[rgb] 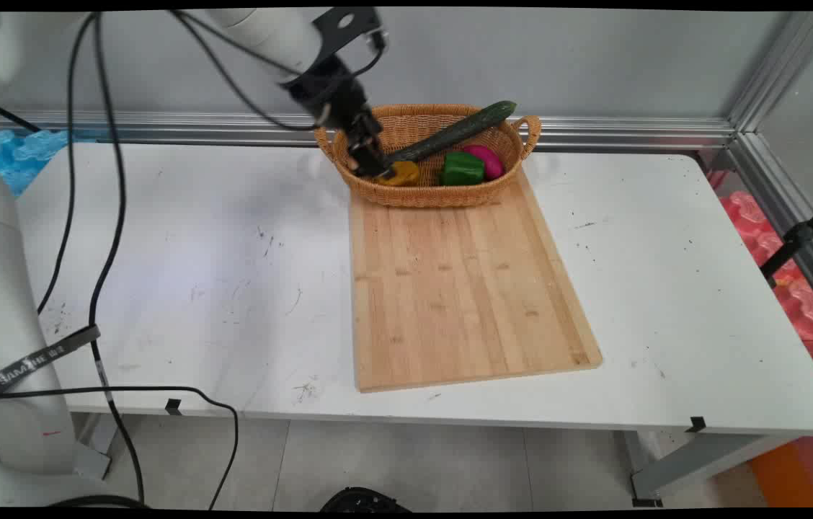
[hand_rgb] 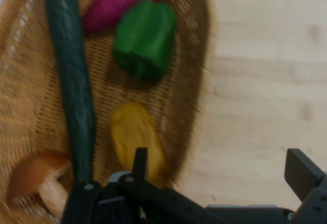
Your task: Pick up the potato from the vegetable basket
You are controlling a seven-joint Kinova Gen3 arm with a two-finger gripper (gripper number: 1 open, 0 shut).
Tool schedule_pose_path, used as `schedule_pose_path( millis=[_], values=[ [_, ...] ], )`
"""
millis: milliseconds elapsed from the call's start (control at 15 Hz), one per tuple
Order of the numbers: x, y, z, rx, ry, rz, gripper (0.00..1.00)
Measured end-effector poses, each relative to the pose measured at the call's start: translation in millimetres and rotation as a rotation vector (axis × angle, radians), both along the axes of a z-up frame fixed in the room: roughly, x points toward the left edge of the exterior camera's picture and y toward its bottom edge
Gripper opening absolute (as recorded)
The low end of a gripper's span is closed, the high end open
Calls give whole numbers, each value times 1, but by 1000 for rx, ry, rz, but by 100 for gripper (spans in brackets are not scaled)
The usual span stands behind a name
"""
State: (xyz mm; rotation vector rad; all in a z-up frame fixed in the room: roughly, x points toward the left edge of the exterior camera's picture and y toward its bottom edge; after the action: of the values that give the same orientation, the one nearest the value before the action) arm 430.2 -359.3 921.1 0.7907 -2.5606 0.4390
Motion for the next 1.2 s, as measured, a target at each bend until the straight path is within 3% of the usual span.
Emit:
schedule_pose_path(
  millis=[600,1200],
  values=[
    [-4,-63,-19,-23,-2,8,100],
    [9,-99,-63,13,25,104,100]
  ],
)
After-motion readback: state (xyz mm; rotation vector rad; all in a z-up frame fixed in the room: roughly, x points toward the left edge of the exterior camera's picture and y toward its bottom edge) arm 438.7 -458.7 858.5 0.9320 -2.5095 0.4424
